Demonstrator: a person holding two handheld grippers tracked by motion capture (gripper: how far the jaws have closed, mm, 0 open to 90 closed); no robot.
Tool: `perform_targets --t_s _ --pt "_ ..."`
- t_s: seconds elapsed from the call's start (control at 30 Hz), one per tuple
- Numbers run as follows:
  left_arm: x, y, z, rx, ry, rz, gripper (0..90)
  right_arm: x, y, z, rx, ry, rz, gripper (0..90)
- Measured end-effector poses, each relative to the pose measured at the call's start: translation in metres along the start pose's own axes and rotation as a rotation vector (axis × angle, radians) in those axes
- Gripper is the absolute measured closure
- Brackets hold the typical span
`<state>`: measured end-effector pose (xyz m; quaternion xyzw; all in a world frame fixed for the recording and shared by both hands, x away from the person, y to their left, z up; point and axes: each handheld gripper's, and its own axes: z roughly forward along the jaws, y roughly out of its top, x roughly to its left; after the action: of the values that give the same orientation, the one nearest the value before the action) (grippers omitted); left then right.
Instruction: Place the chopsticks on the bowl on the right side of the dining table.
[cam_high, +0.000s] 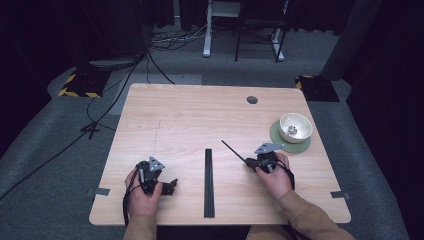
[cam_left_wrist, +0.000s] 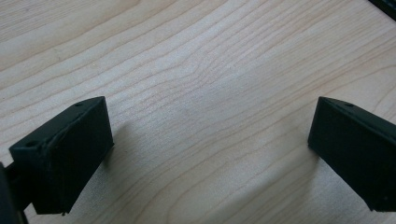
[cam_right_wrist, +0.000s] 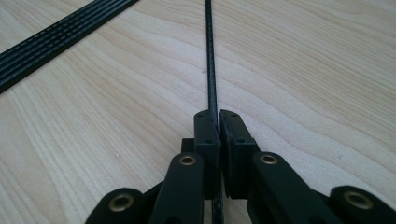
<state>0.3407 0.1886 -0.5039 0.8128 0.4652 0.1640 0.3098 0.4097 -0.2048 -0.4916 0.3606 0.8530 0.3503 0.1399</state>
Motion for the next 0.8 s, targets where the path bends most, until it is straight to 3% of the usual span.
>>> perform_targets --t_s 0.23,0.43,0.8 --pt "0.000 0.000 0.000 0.000 0.000 0.000 0.2 -0.002 0.002 -0.007 -0.037 0.025 -0.008 86.5" --pt "0.001 0.002 0.001 0.005 -0.007 0.007 0.0 -0.001 0.008 -0.025 -0.074 0.060 -0.025 86.5" --pt "0.002 0.004 0.003 0.010 -0.013 0.014 0.0 -0.005 0.017 -0.056 -0.117 0.072 -0.046 86.6"
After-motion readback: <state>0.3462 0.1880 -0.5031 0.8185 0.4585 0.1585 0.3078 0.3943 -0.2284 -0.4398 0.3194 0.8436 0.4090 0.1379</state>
